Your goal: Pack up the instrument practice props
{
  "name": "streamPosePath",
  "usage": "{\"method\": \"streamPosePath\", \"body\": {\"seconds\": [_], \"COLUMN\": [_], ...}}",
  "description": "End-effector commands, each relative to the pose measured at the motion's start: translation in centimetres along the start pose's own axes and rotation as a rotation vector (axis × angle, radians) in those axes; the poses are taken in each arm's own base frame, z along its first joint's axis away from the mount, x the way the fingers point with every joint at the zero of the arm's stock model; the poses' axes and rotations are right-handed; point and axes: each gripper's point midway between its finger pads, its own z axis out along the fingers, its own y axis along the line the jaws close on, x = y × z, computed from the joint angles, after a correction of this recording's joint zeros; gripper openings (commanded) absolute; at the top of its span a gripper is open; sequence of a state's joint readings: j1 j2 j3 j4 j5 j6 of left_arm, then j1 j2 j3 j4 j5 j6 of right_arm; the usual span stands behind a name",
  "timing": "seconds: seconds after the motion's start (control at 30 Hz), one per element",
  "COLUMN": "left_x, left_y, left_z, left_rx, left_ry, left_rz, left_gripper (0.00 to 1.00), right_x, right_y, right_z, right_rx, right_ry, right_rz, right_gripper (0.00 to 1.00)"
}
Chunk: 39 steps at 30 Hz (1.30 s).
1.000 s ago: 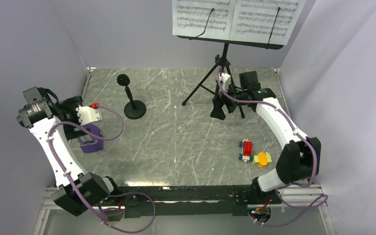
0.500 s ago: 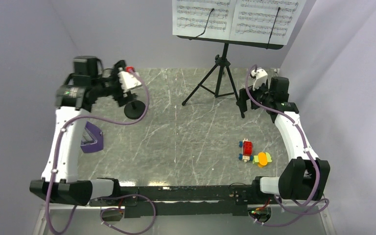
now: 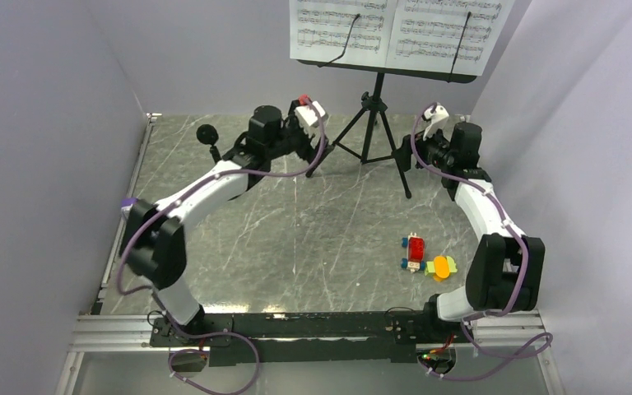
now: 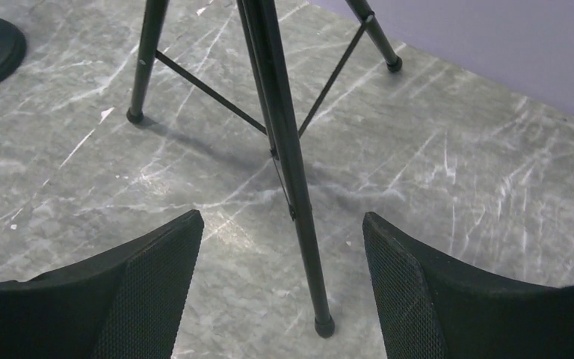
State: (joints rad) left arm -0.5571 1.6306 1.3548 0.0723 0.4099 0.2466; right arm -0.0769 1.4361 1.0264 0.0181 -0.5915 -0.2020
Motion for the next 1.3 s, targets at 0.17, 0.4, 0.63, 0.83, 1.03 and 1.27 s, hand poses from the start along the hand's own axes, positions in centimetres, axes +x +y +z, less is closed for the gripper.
{"method": "streamPosePath", "body": {"seconds": [0.17, 0.4, 0.63, 0.83, 1.03, 1.27], "left_x": [-0.5, 1.8, 1.8, 2.3, 2.5, 3.8], "left_y": [7.1, 5.5, 3.3, 1.9, 0.6, -1.2], "left_z": [9.5, 13.7, 14.6, 13.1, 9.3, 3.9], "left_rx": [-0.176, -0.035, 0.041, 0.097, 0.155, 0.214], "left_ry": [-0.182, -0.167, -0.171, -0.128, -0.081, 0.019], "left_rz": [-0.033, -0.061, -0.069, -0.060, -0.056, -0.053], "left_gripper": [0.80, 0.63, 0.44, 0.04, 0.00, 0.01], "right_x": [-3.9, -3.3, -2.3, -1.6, -1.2, -0.7], "right_y": [0.1, -0.6, -0.1, 0.6, 1.5, 6.6], "right_z": [1.8, 3.3, 4.1, 4.9, 6.3, 6.7], "right_rx": [-0.101, -0.118, -0.143, -0.166, -0.190, -0.308], "right_ry": [-0.128, -0.101, -0.083, -0.064, -0.055, -0.037], "right_rz": [-0.064, -0.016, -0.009, -0.037, -0.127, -0.190], "right_gripper": [0.79, 0.74, 0.63, 0.36, 0.24, 0.19]}}
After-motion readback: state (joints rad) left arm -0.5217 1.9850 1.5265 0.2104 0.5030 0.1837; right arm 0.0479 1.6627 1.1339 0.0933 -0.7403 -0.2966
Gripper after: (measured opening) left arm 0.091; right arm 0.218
